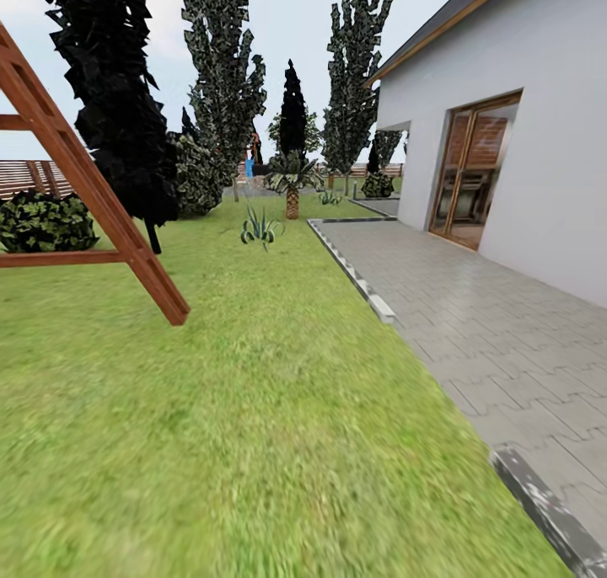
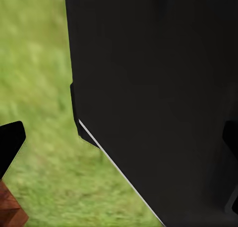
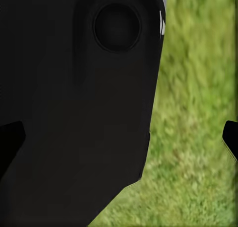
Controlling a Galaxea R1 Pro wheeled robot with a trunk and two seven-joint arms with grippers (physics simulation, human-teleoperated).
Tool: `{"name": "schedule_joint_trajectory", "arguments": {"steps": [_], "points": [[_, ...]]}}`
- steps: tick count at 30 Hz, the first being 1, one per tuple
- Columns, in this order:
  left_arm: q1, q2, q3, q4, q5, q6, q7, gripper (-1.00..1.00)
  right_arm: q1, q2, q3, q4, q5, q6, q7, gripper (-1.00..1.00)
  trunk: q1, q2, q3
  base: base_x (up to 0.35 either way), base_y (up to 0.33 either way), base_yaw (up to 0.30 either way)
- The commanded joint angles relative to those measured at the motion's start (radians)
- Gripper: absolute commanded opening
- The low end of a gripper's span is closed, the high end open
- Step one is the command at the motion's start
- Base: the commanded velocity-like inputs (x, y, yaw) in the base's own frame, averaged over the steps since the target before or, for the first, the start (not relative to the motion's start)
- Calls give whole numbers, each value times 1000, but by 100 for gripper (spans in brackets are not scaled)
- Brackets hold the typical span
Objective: Take the three Easter eggs out of the wicker basket on the lawn in the garden, then place them on the lawn next to a single tree (choose any tree) so that all three eggs are next to the same tree and none are left in the basket.
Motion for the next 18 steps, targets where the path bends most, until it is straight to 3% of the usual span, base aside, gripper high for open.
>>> {"name": "schedule_joint_trajectory", "arguments": {"steps": [1,18], "points": [[0,0,1,0,0,1,-3,100,-1,0,0,2,8,0,2,100,1,0,-1,333,0,0],[0,0,1,0,0,1,-3,100,-2,0,0,2,8,0,2,100,1,0,-1,333,0,0]]}}
